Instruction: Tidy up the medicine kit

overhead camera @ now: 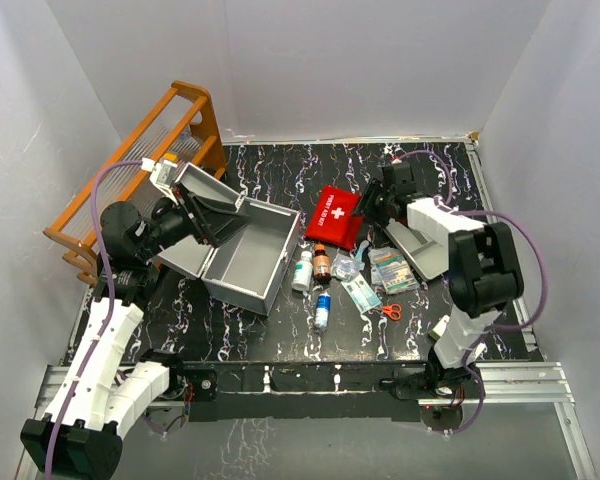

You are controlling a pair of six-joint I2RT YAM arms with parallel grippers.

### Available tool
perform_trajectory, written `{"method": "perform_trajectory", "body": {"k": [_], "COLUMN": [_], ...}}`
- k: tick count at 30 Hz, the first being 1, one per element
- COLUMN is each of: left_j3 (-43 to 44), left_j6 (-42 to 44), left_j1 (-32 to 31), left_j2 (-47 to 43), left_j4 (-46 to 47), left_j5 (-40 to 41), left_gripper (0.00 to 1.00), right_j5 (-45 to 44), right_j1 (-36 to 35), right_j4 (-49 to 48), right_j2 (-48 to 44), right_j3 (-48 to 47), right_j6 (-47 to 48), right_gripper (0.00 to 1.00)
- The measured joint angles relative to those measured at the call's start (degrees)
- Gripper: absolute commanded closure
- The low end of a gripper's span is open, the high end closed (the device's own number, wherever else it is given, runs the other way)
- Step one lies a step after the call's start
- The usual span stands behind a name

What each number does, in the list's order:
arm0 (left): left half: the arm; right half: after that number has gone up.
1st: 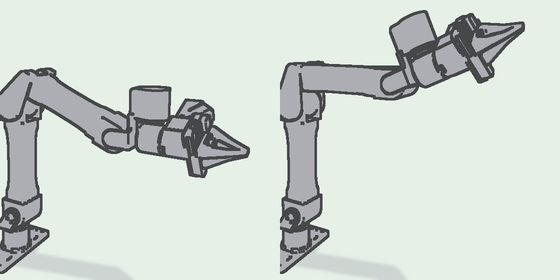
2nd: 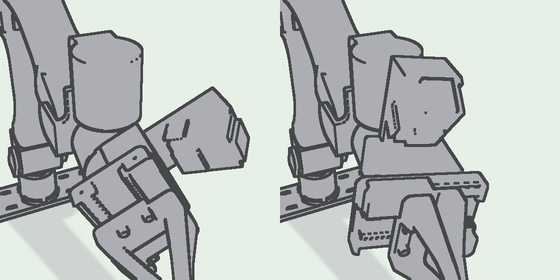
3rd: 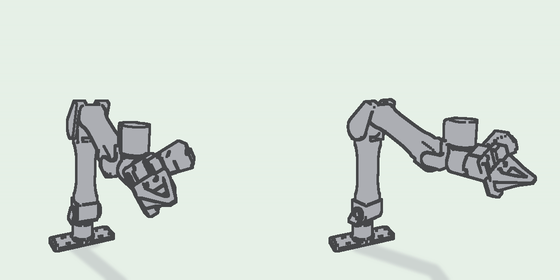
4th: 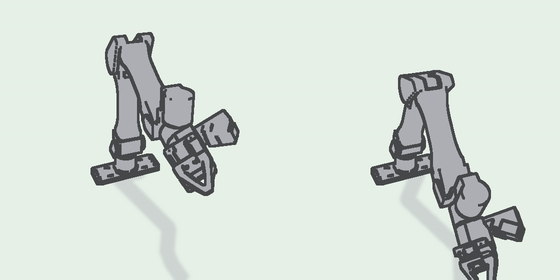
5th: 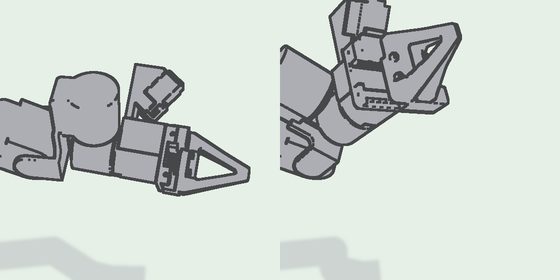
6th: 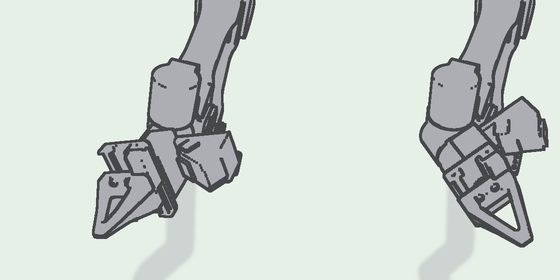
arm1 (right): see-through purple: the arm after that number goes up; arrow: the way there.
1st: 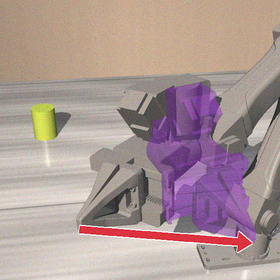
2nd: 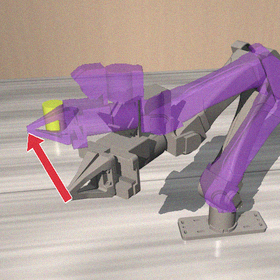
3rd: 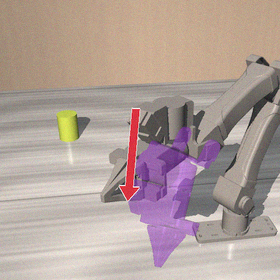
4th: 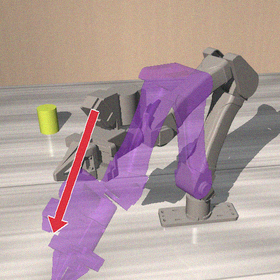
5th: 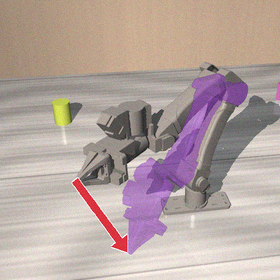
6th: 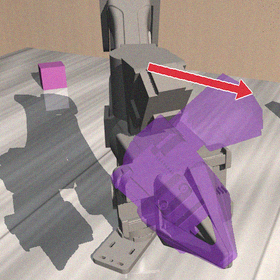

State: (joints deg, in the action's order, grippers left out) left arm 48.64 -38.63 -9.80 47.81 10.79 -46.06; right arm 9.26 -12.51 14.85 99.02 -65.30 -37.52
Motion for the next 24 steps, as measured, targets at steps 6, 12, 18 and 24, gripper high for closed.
{"method": "perform_trajectory", "body": {"k": [6,12,18,24], "left_j3": [0.0,0.0,0.0,0.0], "left_j6": [-0.2,-0.4,-1.9,-2.1], "left_j1": [-0.1,-0.2,-0.2,-0.2], "left_j2": [0.2,0.2,0.2,1.3], "left_j4": [-0.1,0.2,4.1,5.0], "left_j5": [-0.1,0.4,1.7,1.9], "left_gripper": [0.01,0.01,0.01,0.01], "right_j5": [2.2,2.5,3.5,4.8], "right_j1": [-0.3,-1.0,-1.4,-1.7], "right_j4": [-1.7,-1.9,-2.9,-3.7], "right_j2": [6.9,10.3,12.0,12.0], "right_j3": [-1.9,-4.8,-5.3,-5.3], "right_j6": [0.0,-0.1,-0.3,-0.6], "right_gripper": [0.58,0.65,0.7,0.72]}}
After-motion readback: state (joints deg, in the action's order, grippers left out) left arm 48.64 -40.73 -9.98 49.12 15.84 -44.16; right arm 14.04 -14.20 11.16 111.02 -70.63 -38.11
